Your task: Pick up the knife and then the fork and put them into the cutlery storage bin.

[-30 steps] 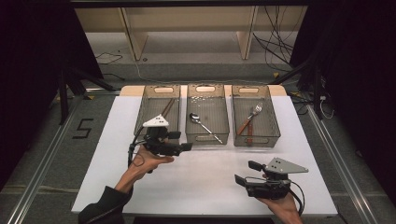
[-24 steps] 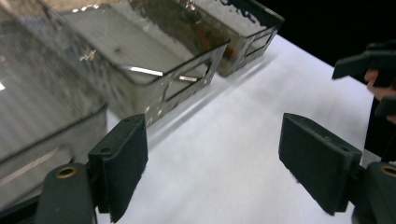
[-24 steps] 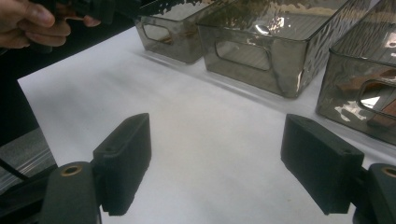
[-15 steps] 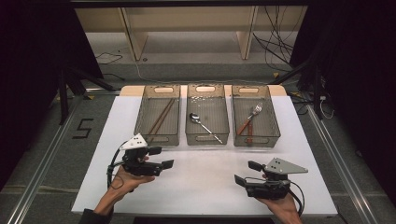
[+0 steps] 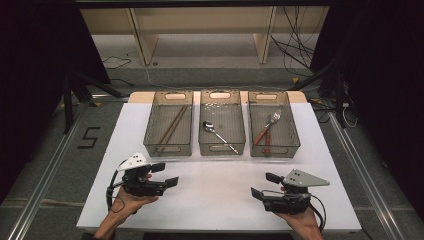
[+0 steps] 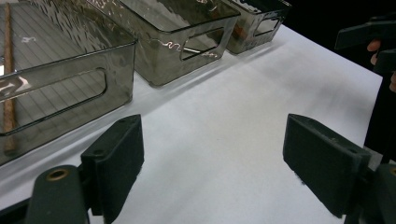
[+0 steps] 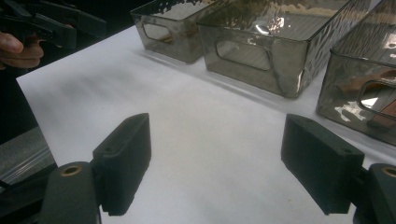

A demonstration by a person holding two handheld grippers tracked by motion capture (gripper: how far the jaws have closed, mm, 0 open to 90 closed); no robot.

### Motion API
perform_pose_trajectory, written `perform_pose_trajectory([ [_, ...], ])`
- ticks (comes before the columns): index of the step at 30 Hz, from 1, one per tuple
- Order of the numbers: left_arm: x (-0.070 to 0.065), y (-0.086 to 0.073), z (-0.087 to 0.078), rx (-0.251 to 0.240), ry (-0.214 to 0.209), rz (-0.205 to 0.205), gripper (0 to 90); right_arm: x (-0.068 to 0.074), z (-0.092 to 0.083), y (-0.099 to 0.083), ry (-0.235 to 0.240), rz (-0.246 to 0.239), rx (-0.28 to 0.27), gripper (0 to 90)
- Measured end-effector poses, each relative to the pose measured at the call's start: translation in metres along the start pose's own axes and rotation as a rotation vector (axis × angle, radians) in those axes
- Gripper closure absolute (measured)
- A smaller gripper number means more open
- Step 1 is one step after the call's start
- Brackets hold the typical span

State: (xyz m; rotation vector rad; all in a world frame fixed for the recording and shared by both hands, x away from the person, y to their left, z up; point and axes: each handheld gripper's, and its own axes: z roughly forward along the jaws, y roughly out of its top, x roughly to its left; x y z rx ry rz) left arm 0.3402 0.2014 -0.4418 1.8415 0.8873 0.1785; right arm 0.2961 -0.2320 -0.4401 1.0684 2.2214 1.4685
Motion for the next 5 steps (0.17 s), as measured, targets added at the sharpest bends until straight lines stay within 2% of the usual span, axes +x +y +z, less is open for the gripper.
perform_pose_trajectory([
  [5, -0.0007, -0.001, -0.0009, -0.007, -0.001, -0.004, 19.9, 0.0002, 0.0002, -0.0001, 0.0, 0.001, 0.001, 25.2],
])
